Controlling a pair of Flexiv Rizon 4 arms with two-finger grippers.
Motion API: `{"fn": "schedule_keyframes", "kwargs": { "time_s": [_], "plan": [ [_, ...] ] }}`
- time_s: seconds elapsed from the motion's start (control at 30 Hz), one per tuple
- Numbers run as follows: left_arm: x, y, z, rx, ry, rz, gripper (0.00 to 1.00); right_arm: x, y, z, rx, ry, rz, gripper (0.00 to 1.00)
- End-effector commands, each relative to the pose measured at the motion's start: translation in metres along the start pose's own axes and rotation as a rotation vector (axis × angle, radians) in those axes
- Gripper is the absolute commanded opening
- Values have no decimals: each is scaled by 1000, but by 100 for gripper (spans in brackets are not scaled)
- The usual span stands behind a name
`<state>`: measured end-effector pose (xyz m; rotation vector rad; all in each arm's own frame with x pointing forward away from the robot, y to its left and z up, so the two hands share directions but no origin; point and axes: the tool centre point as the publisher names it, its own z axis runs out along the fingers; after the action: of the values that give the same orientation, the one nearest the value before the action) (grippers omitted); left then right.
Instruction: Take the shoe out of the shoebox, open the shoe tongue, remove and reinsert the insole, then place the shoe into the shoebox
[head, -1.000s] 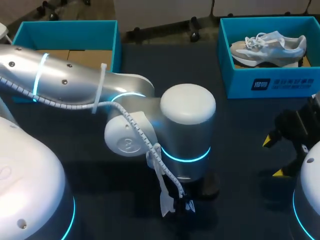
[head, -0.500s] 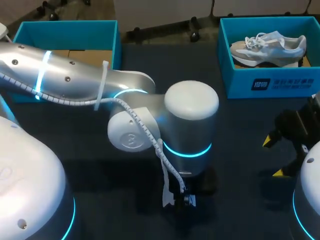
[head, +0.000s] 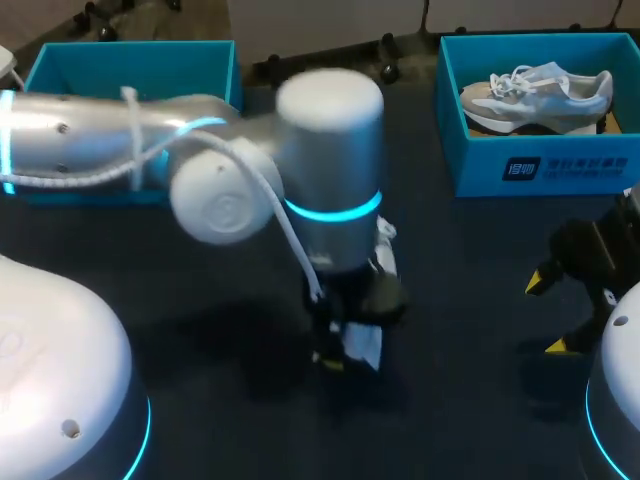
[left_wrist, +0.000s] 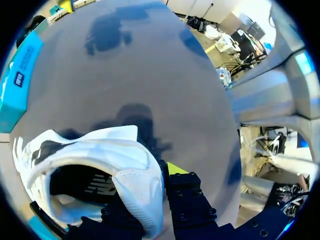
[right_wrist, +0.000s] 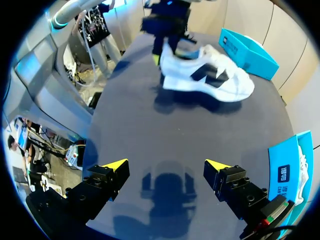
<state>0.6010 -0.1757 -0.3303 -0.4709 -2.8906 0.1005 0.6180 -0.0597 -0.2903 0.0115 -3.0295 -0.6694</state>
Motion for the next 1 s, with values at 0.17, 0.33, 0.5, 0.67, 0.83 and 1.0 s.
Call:
{"fn": "schedule_keyframes", "kwargs": {
  "time_s": [0.17,0.33,0.5,0.67,0.83,1.0],
  "plan": [
    [-8,67,-104,17,-34,35,0,1,0,1,3,-2,0,100],
    [-20,81,-131,-25,-65,16,0,1,0,1,3,-2,0,100],
    [-37,100,-151,-41,-79,-2,0,1,0,1,3,-2,0,100],
    [-52,118,-167,-43,-73,-7,0,1,0,1,3,-2,0,100],
    [-71,143,-201,-27,-67,-2,0,1,0,1,3,-2,0,100],
    [-86,157,-235,-36,-62,-15,0,1,0,1,3,-2,0,100]
  ]
}}
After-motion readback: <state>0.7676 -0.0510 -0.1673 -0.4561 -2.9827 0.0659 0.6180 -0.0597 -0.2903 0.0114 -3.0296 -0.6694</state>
